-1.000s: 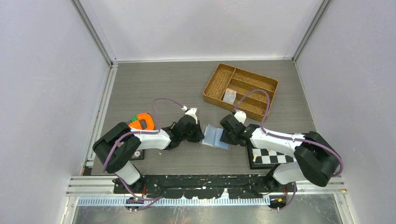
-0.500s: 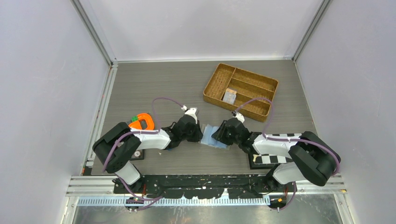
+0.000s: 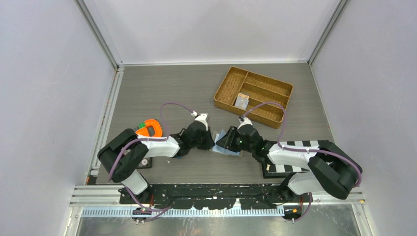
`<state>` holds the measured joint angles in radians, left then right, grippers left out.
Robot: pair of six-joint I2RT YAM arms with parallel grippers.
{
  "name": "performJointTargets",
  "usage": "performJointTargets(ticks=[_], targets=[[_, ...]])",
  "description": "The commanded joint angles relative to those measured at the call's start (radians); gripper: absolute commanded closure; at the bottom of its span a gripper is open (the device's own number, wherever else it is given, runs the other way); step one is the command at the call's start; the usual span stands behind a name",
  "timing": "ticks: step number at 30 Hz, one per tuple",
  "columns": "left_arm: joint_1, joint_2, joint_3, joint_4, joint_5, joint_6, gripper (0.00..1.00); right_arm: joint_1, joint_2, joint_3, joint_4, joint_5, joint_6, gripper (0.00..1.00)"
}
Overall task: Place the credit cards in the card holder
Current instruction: Open the card holder at the center of the board.
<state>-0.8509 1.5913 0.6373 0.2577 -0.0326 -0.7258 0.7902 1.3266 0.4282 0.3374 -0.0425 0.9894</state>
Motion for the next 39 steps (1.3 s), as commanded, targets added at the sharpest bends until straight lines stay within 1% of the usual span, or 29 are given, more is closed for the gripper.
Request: performJointTargets(ticks=[1, 5, 9, 11, 16, 20, 24, 27, 28, 30, 31, 34, 39], targets=[[-0.008, -0.027, -0.013, -0.001, 0.002, 0.019, 0.86, 0.007, 0.023, 0.042, 0.032, 0.008, -0.048, 0.6], [-0.008, -0.079, -0.022, -0.029, -0.012, 0.037, 0.78, 0.007, 0.05, 0.057, 0.037, 0.023, -0.057, 0.6], [-0.008, -0.15, -0.035, -0.086, -0.046, 0.058, 0.67, 0.006, 0.071, 0.074, 0.027, 0.039, -0.059, 0.6], [-0.008, -0.192, -0.043, -0.119, -0.068, 0.066, 0.64, 0.006, 0.084, 0.088, 0.017, 0.073, -0.06, 0.6], [-0.007, -0.306, -0.061, -0.185, -0.103, 0.087, 0.58, 0.006, 0.121, 0.111, 0.002, 0.079, -0.05, 0.6], [-0.008, -0.376, -0.054, -0.288, -0.136, 0.106, 0.57, 0.006, 0.145, 0.126, -0.003, 0.084, -0.045, 0.6], [-0.007, -0.423, -0.052, -0.337, -0.13, 0.11, 0.55, 0.006, 0.165, 0.145, -0.003, 0.068, -0.049, 0.6], [-0.007, -0.451, -0.032, -0.382, -0.109, 0.115, 0.47, 0.007, 0.16, 0.175, -0.028, 0.057, -0.083, 0.55], [-0.007, -0.459, -0.026, -0.394, -0.106, 0.118, 0.4, 0.007, 0.156, 0.187, -0.044, 0.023, -0.1, 0.52], [-0.005, -0.474, -0.014, -0.417, -0.108, 0.125, 0.28, 0.007, 0.152, 0.225, -0.099, 0.011, -0.135, 0.47], [-0.002, -0.478, -0.009, -0.428, -0.108, 0.127, 0.24, 0.007, 0.15, 0.239, -0.12, 0.01, -0.147, 0.46], [0.004, -0.489, 0.004, -0.445, -0.102, 0.128, 0.18, 0.007, 0.143, 0.271, -0.167, 0.02, -0.172, 0.44], [0.01, -0.497, 0.011, -0.446, -0.081, 0.127, 0.15, 0.007, 0.132, 0.316, -0.236, 0.039, -0.202, 0.43]])
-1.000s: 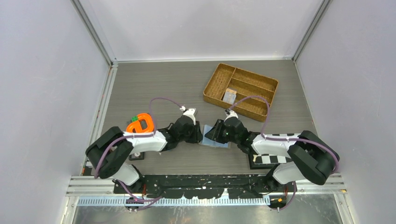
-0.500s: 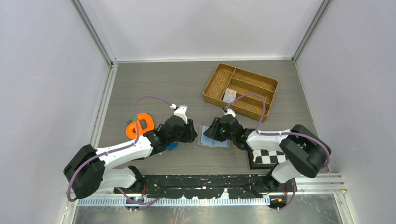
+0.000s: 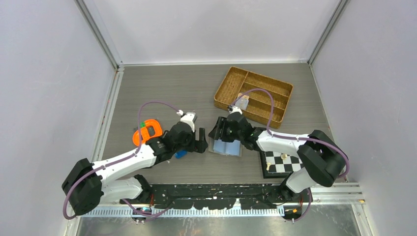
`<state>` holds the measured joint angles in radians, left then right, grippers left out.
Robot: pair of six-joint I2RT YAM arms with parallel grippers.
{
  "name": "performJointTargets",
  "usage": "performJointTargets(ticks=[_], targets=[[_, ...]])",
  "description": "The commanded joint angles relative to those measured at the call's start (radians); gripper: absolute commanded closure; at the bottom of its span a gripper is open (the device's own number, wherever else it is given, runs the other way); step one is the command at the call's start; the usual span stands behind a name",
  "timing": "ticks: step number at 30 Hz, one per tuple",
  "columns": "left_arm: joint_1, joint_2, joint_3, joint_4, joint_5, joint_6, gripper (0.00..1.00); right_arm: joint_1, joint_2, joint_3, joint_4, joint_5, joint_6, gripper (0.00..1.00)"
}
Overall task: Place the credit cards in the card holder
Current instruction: Open the card holder at the center of the board.
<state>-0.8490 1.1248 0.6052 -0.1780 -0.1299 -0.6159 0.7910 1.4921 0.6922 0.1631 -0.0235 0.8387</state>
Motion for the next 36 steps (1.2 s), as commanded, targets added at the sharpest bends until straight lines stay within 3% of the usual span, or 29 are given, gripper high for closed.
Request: performJointTargets(ticks=[1, 8, 15, 26, 36], targets=[[0.008, -0.031, 0.042, -0.008, 0.02, 0.017, 0.15, 0.006, -0.035, 0.059, -0.074, 0.02, -0.055, 0.43], [0.008, 0.025, 0.035, 0.093, 0.105, -0.004, 0.09, 0.005, -0.015, 0.068, -0.09, 0.068, -0.058, 0.44], [0.008, 0.146, 0.014, 0.248, 0.184, -0.05, 0.11, 0.006, 0.03, 0.066, -0.057, 0.058, -0.036, 0.44], [0.008, 0.292, 0.007, 0.328, 0.167, -0.098, 0.3, 0.005, 0.055, 0.061, -0.044, 0.075, -0.002, 0.44], [0.008, 0.357, -0.02, 0.394, 0.157, -0.163, 0.56, 0.005, 0.053, 0.054, -0.04, 0.086, 0.01, 0.45]])
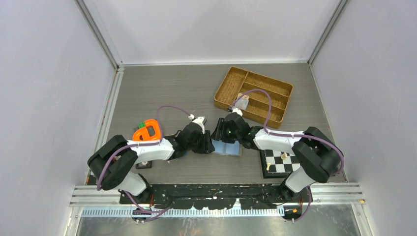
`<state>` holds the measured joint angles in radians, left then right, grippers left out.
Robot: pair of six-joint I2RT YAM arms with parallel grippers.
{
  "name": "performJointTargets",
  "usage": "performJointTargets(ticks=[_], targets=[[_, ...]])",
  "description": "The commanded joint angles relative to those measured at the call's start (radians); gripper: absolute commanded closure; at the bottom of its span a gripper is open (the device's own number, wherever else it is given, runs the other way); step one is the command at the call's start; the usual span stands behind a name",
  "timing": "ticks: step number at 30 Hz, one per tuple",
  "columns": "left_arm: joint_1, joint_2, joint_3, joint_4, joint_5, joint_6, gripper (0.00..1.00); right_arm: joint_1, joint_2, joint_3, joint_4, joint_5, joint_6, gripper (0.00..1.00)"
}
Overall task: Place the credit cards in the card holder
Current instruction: Open the card holder at the center of the board.
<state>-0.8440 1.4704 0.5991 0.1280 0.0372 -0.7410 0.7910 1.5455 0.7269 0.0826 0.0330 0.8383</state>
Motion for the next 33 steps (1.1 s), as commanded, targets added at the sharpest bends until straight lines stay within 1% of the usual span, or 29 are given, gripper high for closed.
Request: performJointTargets(ticks=[1, 6, 10, 17, 22, 25, 29, 33], targets=[[0.003, 0.015, -0.017, 0.095, -0.012, -0.045, 0.6, 0.005, 0.0, 0.019, 0.041, 0.03, 0.01, 0.45], [0.003, 0.032, -0.033, 0.134, -0.023, -0.081, 0.73, 0.004, -0.018, 0.021, 0.033, 0.032, -0.002, 0.44], [0.003, 0.039, -0.033, 0.139, -0.029, -0.089, 0.82, 0.001, -0.073, 0.042, -0.038, 0.058, -0.037, 0.41], [0.003, 0.055, -0.021, 0.137, -0.024, -0.089, 0.83, -0.018, -0.184, 0.115, -0.242, 0.165, -0.153, 0.32], [0.003, 0.06, -0.017, 0.141, -0.022, -0.086, 0.84, -0.044, -0.206, 0.117, -0.311, 0.193, -0.154, 0.31], [0.003, 0.059, -0.015, 0.135, -0.023, -0.084, 0.84, -0.053, -0.198, 0.092, -0.315, 0.192, -0.125, 0.34], [0.003, 0.056, -0.012, 0.124, -0.024, -0.076, 0.84, -0.056, -0.19, 0.06, -0.291, 0.19, -0.1, 0.42], [0.003, 0.053, -0.006, 0.115, -0.025, -0.069, 0.84, -0.056, -0.15, 0.057, -0.269, 0.164, -0.094, 0.5]])
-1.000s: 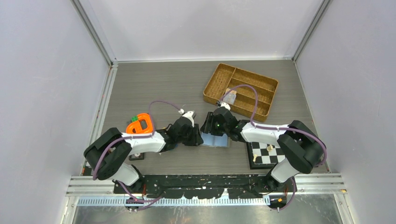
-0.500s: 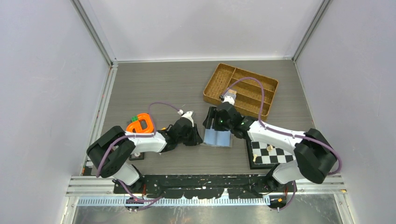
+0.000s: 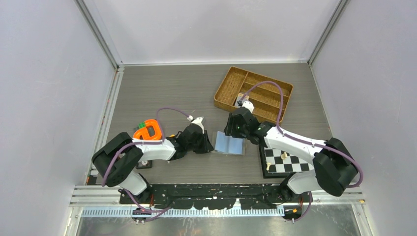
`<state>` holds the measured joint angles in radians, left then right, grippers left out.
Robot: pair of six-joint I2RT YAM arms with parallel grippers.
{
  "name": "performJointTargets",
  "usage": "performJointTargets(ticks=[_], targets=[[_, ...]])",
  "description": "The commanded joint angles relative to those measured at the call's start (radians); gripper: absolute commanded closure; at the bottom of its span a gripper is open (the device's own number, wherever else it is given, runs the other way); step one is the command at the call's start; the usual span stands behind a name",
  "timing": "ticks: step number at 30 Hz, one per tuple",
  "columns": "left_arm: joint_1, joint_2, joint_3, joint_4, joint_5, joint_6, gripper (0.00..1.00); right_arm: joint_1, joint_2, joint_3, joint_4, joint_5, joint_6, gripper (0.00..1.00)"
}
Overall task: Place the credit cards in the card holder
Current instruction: Open the card holder at the center of the board.
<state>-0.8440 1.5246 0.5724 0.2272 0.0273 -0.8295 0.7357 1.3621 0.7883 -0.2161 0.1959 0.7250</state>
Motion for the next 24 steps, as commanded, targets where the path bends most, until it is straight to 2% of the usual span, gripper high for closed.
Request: performJointTargets(ticks=[1, 4, 8, 16, 24], targets=[[0.003, -0.001, 0.021, 0.015, -0.016, 0.021, 0.84, -0.001, 0.048, -0.003, 0.039, -0.011, 0.02, 0.51], [0.003, -0.01, 0.022, 0.015, -0.015, 0.031, 0.84, 0.0, 0.106, 0.004, 0.072, -0.067, 0.028, 0.55], [0.004, -0.051, 0.03, -0.009, -0.019, 0.058, 0.78, 0.001, 0.171, 0.004, 0.121, -0.113, 0.05, 0.58], [0.018, -0.179, 0.038, -0.086, -0.02, 0.079, 0.65, 0.001, 0.191, -0.017, 0.116, -0.081, 0.085, 0.6], [0.039, -0.095, 0.075, -0.055, 0.07, 0.058, 0.54, 0.001, 0.205, -0.04, 0.138, -0.091, 0.11, 0.63]])
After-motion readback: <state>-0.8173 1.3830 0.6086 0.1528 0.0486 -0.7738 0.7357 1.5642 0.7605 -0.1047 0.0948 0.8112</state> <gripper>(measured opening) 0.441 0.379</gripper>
